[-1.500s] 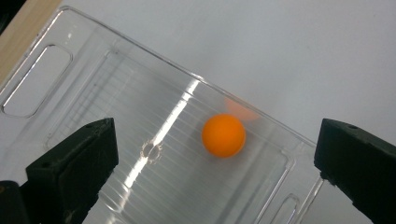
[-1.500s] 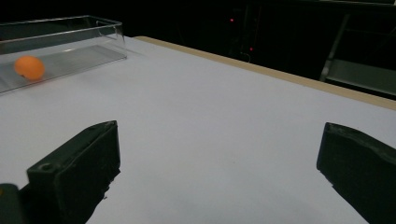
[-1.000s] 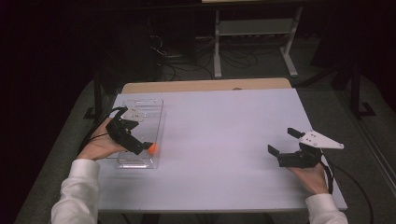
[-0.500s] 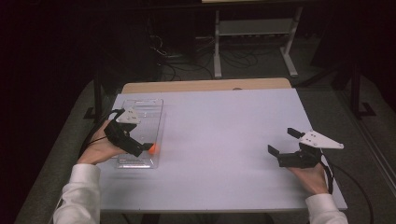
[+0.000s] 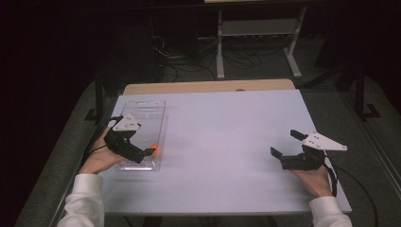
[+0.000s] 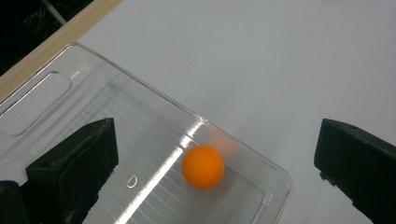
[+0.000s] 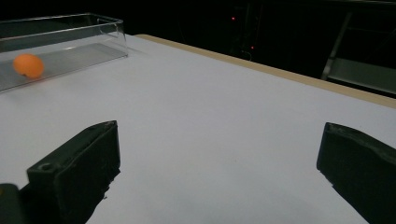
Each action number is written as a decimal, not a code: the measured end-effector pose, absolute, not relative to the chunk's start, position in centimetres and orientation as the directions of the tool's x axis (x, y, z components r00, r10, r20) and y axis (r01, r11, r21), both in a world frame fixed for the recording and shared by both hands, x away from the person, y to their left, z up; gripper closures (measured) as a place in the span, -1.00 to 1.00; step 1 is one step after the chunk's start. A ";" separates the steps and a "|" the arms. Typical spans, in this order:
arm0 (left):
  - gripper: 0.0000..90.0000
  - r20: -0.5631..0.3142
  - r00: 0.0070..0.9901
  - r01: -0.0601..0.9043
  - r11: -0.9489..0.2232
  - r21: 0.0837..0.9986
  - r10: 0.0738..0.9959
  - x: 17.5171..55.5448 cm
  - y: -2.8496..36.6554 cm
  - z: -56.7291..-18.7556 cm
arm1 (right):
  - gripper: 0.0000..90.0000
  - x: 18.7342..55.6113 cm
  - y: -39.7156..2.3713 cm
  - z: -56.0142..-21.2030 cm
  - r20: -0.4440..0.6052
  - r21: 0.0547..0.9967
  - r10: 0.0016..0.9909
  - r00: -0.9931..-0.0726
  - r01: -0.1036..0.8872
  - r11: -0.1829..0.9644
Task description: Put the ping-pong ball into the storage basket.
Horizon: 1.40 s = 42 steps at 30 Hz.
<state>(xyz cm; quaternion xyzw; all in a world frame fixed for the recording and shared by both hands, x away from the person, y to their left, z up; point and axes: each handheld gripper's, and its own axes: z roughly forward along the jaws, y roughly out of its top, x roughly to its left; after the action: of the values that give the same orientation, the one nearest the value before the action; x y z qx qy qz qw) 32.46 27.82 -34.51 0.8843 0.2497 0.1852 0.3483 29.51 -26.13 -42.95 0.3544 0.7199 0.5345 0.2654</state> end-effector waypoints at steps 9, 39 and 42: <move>-1.00 0.150 0.788 0.294 -0.580 0.760 0.597 31.6 28.4 -34.9 | -1.00 29.5 -26.1 -42.9 -0.003 0.958 0.795 -0.607 0.226 0.176; -1.00 0.106 0.748 0.249 -0.426 0.870 0.655 29.5 30.4 -37.2 | -1.00 29.1 -26.3 -42.7 0.012 0.965 0.797 -0.604 0.215 0.148; -1.00 0.104 0.738 0.248 -0.411 0.877 0.667 29.3 30.8 -37.7 | -1.00 29.1 -26.3 -42.8 0.013 0.965 0.797 -0.603 0.216 0.148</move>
<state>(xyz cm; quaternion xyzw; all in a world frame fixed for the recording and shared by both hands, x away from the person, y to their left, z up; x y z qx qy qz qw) 29.30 30.76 -37.66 0.8089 0.2826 0.2261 0.4634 29.06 -26.29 -42.75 0.3573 0.7094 0.5463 0.2659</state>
